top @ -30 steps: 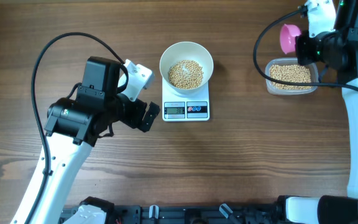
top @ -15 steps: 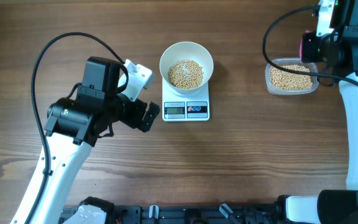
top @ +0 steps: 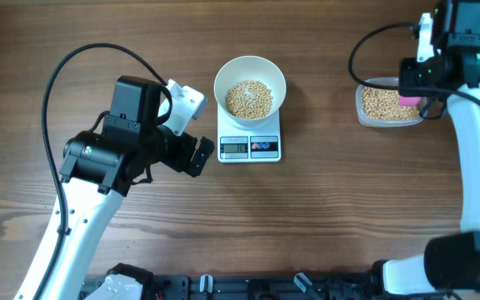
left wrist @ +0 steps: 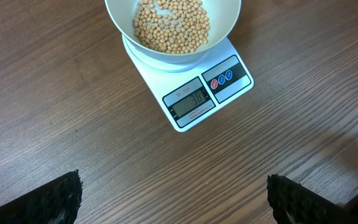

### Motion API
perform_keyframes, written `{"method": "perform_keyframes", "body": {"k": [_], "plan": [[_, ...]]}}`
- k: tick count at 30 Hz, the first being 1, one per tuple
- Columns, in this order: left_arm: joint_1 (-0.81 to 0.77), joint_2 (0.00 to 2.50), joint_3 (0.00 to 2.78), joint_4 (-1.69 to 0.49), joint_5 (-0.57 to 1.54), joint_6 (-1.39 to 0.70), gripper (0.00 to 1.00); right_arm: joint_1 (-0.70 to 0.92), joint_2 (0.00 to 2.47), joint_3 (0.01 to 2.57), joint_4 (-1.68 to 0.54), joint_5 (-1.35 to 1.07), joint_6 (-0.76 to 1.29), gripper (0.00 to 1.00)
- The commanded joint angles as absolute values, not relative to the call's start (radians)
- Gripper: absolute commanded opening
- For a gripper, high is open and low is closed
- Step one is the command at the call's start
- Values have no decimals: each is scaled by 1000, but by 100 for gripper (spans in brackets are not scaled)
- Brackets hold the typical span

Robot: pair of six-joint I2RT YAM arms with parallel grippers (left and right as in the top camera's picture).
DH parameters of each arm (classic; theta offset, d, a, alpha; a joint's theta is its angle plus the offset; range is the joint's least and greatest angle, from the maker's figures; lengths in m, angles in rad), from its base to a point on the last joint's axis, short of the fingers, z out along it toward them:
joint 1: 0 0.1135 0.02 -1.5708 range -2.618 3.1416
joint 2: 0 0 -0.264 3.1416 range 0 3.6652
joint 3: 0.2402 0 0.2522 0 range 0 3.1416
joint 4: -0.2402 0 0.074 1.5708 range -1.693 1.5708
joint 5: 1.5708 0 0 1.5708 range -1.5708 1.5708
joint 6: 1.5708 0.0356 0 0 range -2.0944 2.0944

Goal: Scoop item into bowl and weigh 150g on scale
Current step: 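Carry the empty scoop with the right gripper back to the soybean tub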

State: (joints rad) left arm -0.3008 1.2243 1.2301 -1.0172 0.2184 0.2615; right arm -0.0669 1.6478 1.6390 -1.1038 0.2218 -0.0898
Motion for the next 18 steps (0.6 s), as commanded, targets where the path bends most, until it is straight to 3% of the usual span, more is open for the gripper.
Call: {"method": "perform_keyframes", "body": {"k": [1,8,18], "plan": [[-295,1223,1241,-1014,224,281,100,-65,1712,1641,-1077,366,-84,4],[-295,1223,1241,-1014,224,281,100,-30,1790,1641,-994,404,-321,4],[-295,1223,1241,-1014,224,281,100,10,1794,1641,-1000,427,-460,4]]}}
